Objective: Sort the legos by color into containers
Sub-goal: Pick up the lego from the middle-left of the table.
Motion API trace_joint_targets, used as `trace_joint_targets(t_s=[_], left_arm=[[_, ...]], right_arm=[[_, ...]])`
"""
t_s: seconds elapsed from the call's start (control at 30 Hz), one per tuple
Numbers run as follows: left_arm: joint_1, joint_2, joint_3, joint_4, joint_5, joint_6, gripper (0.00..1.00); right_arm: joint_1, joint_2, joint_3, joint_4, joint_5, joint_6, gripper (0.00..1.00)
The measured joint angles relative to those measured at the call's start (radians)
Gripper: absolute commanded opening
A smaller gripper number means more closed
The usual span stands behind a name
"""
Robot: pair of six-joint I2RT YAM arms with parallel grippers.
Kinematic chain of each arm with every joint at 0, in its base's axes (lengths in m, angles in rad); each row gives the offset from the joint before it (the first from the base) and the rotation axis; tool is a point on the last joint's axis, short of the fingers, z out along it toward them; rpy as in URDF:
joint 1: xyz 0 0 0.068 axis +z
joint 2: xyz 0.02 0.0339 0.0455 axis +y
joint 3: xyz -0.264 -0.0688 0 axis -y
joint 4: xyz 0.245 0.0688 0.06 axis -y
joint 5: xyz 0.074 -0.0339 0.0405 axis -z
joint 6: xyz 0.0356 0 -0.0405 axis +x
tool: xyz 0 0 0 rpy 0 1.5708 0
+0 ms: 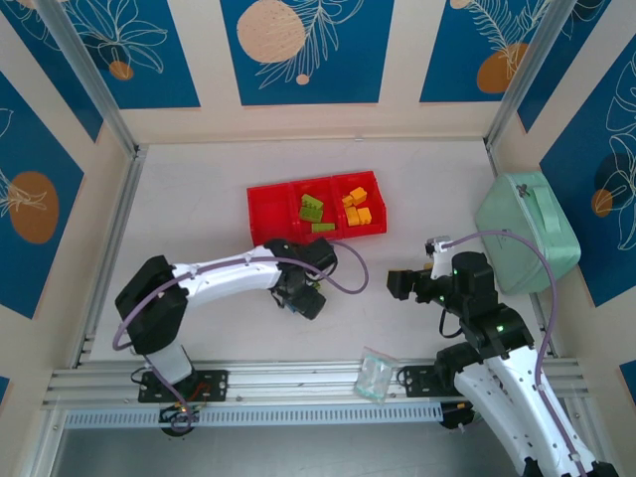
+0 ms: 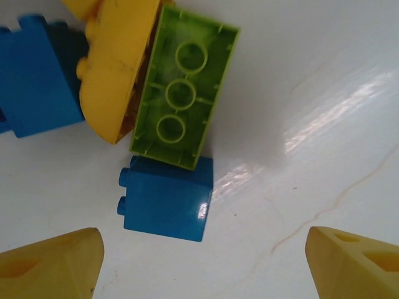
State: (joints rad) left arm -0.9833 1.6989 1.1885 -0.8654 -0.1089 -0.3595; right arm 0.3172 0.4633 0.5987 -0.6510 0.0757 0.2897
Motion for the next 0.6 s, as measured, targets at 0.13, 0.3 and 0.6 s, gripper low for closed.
trace_joint_targets(t_s=[0.13, 0.3, 0.6], left_arm=[[0.037, 0.033, -0.027, -0.007, 0.002, 0.022, 0.74], [0.072, 0.072, -0.05, 0.007, 0.011, 0.049, 0.66], [0.085, 0.091, -0.058, 0.044, 0.057, 0.1, 0.63]], right_arm=[[0.003, 0.0, 0.0, 0.0, 0.005, 0.003, 0.99], [0.021, 0.0, 0.0, 0.0, 0.023, 0.007, 0.99], [0.039, 0.002, 0.0, 0.0, 0.034, 0.01, 0.99]])
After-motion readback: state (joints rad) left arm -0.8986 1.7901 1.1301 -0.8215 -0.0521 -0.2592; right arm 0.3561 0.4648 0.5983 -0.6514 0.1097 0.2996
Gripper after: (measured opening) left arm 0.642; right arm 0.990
